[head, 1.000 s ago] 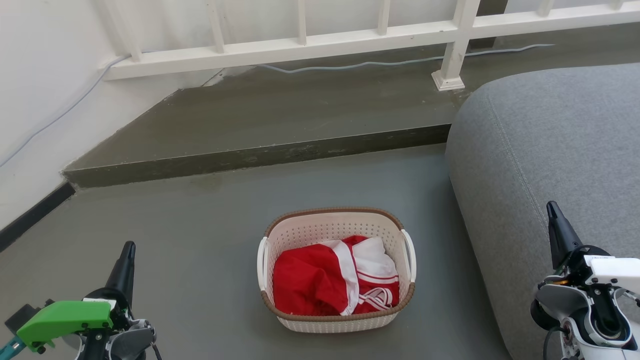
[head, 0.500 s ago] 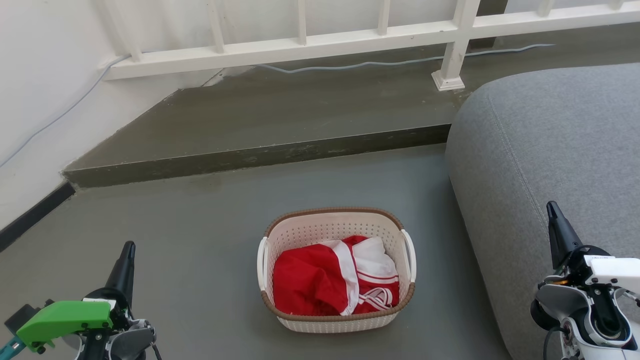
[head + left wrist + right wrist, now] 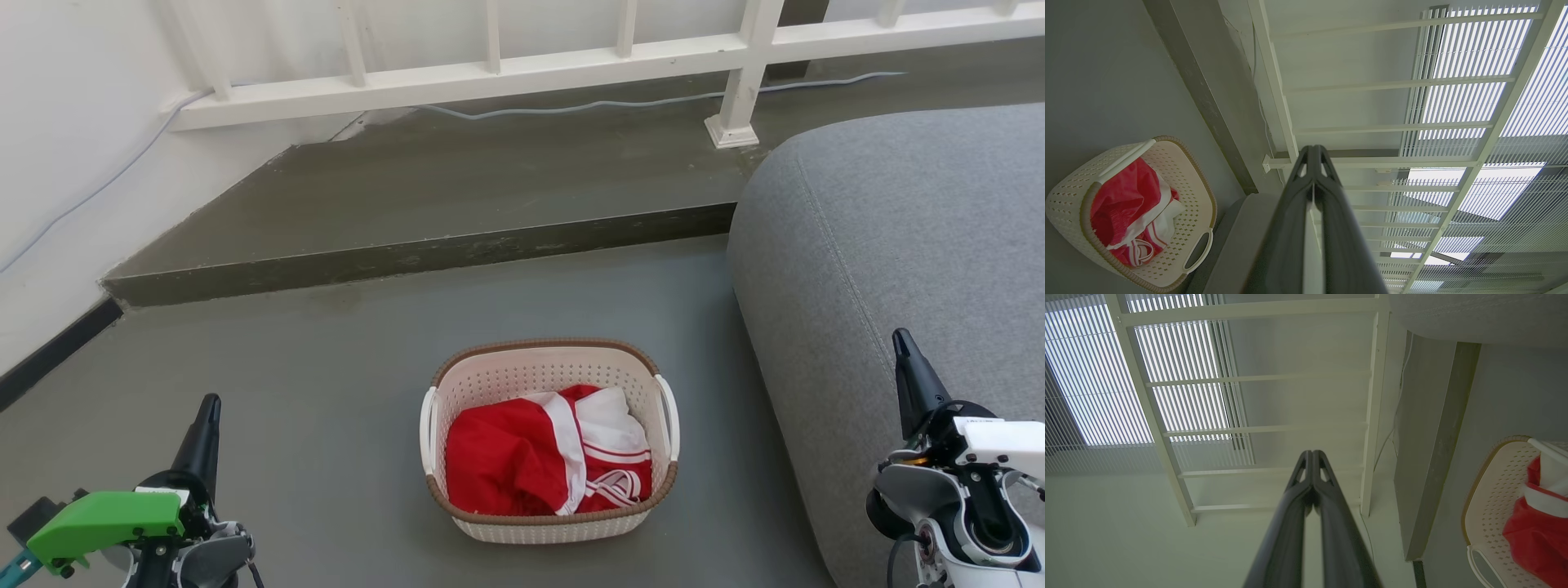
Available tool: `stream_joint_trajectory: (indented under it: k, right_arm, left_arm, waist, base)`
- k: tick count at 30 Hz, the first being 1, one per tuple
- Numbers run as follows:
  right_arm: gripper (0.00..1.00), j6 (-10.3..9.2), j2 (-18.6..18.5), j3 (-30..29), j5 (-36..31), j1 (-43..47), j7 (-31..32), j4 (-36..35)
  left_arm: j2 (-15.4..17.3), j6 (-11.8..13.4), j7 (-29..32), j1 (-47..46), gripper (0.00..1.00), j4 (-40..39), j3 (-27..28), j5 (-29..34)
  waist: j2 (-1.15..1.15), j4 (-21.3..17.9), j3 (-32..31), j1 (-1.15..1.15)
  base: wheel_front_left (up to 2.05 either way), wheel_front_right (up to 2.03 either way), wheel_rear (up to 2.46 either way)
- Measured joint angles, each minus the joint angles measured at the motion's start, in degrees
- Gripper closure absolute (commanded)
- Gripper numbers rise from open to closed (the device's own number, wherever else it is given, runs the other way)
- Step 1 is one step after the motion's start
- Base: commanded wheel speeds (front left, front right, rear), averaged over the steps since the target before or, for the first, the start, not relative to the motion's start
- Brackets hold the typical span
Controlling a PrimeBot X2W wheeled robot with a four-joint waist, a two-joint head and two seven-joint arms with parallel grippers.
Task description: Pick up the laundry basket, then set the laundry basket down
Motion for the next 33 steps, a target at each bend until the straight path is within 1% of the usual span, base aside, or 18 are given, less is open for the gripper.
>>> stream_joint_trajectory:
  k: [33]
  right_arm:
    - [1.00, 0.00, 0.00, 0.00, 0.01, 0.00, 0.01, 0.00]
  left_arm:
    - [-0.01, 0.00, 0.00, 0.00, 1.00, 0.00, 0.03, 0.00]
  waist:
    - [0.00, 0.00, 0.00, 0.00]
  base:
    - [0.00, 0.00, 0.00]
